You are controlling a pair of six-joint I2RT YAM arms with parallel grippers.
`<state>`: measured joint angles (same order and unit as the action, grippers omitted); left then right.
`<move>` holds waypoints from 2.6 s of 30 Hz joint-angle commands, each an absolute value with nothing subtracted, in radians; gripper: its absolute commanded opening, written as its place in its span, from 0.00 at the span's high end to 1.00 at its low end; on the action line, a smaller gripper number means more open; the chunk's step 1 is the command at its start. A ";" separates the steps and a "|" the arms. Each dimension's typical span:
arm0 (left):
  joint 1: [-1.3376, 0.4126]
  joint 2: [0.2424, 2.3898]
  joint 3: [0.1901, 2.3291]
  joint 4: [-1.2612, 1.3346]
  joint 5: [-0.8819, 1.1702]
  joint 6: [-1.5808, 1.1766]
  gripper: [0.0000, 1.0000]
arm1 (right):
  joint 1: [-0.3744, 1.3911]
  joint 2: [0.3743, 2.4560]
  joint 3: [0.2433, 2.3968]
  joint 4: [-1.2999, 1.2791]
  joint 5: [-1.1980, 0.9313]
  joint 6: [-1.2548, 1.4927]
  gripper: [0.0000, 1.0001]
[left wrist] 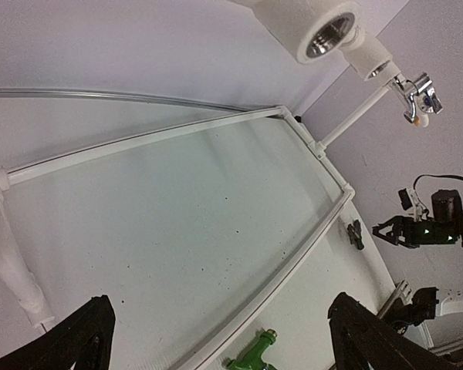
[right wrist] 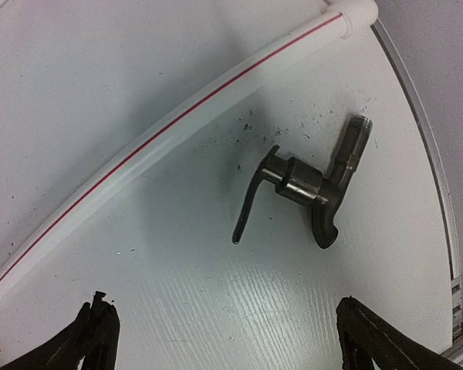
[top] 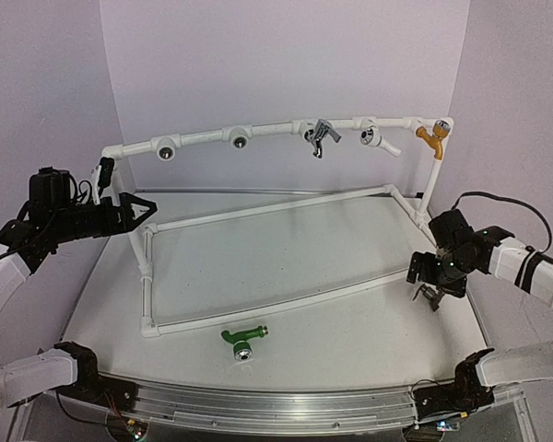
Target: Install the water faucets
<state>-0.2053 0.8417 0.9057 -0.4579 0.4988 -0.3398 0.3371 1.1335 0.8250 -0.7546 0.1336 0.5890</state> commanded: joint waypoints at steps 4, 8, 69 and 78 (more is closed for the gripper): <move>-0.214 0.800 0.864 -0.368 0.597 -0.357 0.00 | 0.168 1.226 0.738 -0.550 0.009 0.606 0.16; -0.230 0.807 0.844 -0.330 0.631 -0.390 0.03 | 0.169 1.331 0.770 -0.525 -0.022 0.565 0.26; -0.940 1.166 0.797 0.192 0.615 -0.010 0.01 | 0.907 1.437 1.174 -0.153 -1.221 0.388 1.00; -0.940 0.995 0.725 0.139 0.533 0.124 0.06 | 0.958 1.465 1.222 -0.202 -1.247 0.373 1.00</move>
